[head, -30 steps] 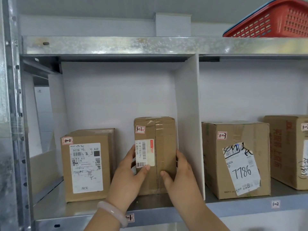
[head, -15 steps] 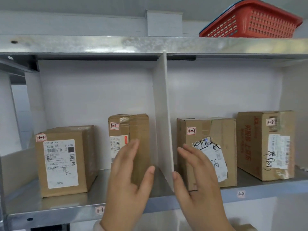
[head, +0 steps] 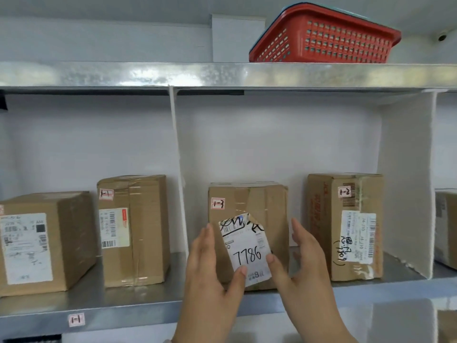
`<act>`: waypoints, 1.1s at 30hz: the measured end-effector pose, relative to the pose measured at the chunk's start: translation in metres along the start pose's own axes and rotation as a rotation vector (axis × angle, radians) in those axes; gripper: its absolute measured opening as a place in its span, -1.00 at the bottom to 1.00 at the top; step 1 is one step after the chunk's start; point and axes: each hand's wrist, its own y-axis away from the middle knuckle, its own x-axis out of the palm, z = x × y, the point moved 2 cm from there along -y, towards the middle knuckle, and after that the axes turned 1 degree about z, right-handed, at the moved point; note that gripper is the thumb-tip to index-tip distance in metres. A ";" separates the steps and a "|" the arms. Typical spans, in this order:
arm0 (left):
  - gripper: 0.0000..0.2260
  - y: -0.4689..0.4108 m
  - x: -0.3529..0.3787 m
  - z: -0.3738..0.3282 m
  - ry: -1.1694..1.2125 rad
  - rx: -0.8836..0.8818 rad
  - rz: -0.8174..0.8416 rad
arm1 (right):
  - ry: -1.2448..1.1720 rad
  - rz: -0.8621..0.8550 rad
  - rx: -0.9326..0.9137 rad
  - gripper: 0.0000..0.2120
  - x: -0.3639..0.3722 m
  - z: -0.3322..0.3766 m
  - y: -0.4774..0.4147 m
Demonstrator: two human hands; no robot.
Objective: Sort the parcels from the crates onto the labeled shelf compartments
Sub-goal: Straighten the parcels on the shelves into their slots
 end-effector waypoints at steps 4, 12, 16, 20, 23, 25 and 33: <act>-0.11 -0.007 0.010 0.004 -0.042 -0.106 0.000 | -0.027 0.150 0.125 -0.17 0.006 -0.015 -0.014; -0.02 -0.028 0.023 0.016 -0.179 -0.152 -0.021 | 0.056 0.155 0.103 -0.28 0.006 -0.023 -0.034; -0.01 -0.036 0.031 0.020 -0.188 -0.203 -0.013 | 0.075 0.157 0.110 -0.29 0.013 -0.028 -0.040; -0.03 -0.043 0.037 0.027 -0.184 -0.221 -0.018 | 0.087 0.168 0.112 -0.29 0.020 -0.033 -0.046; -0.05 -0.047 0.040 0.031 -0.179 -0.238 -0.019 | 0.076 0.157 0.109 -0.30 0.021 -0.035 -0.049; -0.05 -0.048 0.041 0.031 -0.181 -0.239 -0.026 | 0.060 0.169 0.102 -0.30 0.020 -0.036 -0.050; 0.07 -0.037 0.053 0.007 -0.224 -0.156 -0.198 | -0.010 0.089 -0.122 -0.30 -0.024 -0.039 -0.037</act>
